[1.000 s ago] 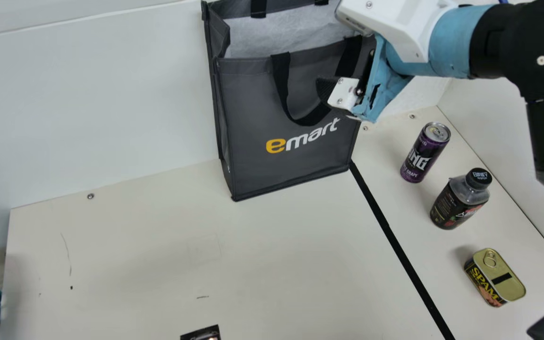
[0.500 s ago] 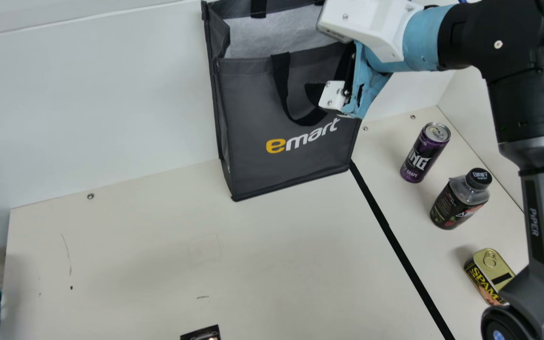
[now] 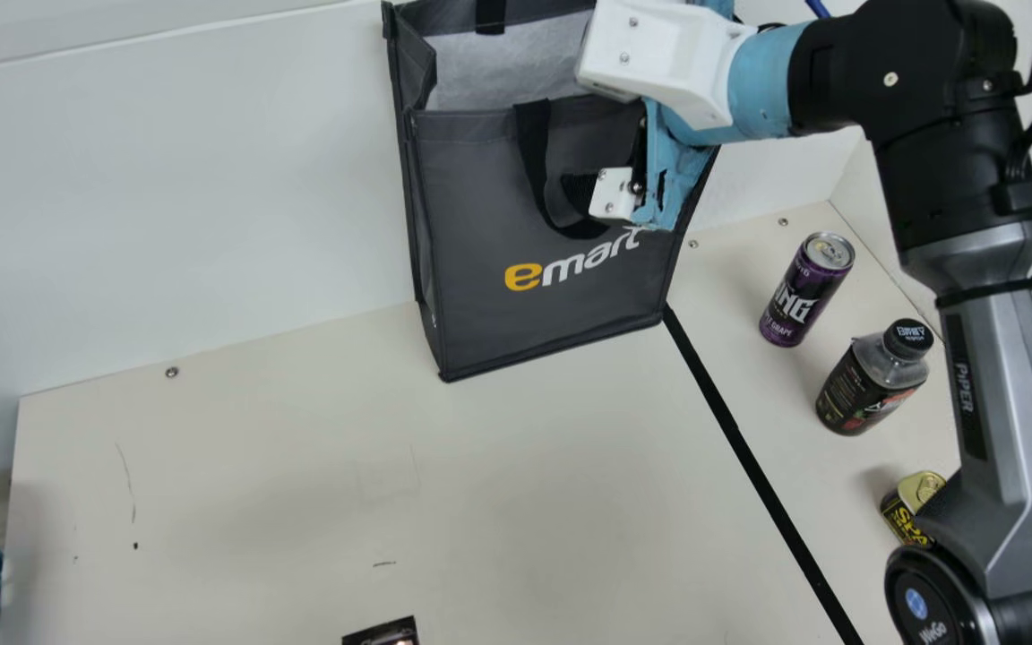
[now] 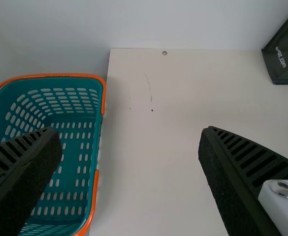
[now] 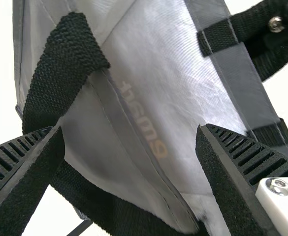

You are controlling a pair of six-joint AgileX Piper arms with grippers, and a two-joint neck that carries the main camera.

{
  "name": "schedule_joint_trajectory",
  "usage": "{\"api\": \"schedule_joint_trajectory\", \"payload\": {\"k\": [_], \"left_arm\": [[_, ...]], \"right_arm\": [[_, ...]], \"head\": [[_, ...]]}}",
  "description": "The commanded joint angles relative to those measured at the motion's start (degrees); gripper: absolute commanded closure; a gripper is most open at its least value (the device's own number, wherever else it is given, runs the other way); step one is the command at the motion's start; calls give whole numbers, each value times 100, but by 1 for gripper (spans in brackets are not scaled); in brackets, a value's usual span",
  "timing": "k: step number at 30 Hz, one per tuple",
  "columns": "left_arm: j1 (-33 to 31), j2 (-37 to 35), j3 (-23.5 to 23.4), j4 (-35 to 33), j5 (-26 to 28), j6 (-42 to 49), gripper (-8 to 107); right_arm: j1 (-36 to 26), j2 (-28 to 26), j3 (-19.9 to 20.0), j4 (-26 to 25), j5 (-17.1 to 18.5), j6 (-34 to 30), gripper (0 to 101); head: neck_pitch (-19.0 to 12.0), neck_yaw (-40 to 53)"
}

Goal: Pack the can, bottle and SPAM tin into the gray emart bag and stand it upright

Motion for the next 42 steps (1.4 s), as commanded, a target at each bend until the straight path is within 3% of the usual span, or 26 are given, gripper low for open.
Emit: {"api": "schedule_joint_trajectory", "payload": {"k": [1,5,19,30,42], "left_arm": [[0,0,0,0,0,0,9],[0,0,0,0,0,0,9],[0,0,0,0,0,0,9],[0,0,0,0,0,0,9],[0,0,0,0,0,0,9]], "right_arm": [[16,29,6,-2,4,-45,6],[39,96,31,22,4,-141,6],[12,250,154,145,4,-380,100],[-23,189,217,136,4,-354,101],[64,-342,423,33,4,-116,101]], "head": [[-130,-5],[-130,-5],[-130,-5],[-130,-5],[-130,-5]]}}
